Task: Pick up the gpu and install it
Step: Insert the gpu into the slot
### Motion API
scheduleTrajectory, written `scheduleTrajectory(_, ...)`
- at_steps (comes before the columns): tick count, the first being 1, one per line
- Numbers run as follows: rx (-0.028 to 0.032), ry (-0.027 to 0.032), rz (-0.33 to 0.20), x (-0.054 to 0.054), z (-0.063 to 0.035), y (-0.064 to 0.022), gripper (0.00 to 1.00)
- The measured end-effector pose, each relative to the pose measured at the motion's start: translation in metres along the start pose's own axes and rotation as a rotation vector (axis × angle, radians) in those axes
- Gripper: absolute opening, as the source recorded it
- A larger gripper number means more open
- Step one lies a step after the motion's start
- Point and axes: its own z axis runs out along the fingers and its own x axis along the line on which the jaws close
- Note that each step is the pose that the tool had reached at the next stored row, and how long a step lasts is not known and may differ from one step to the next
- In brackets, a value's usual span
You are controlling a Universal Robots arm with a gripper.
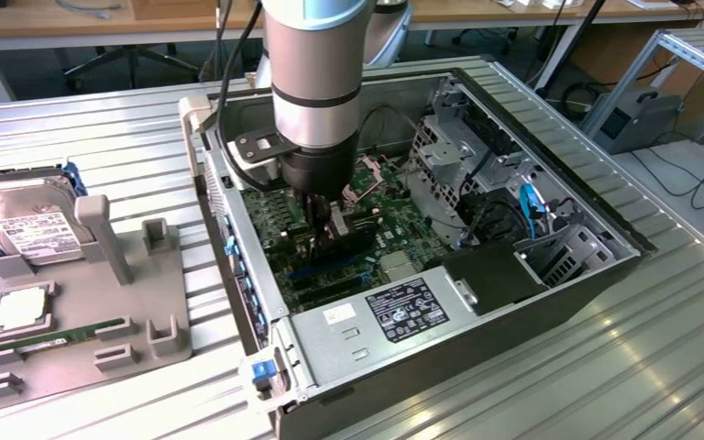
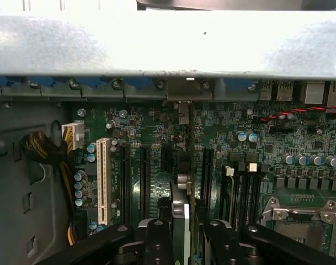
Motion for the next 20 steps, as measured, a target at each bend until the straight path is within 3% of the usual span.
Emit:
scheduleTrajectory(11,0.0002,-0.0002,0.000,-0.0002,0.0032,0.0002,0.27)
scheduleTrajectory(20,0.0002,0.0003,0.000,-0.0008,-0.0011,-0.0002,0.27)
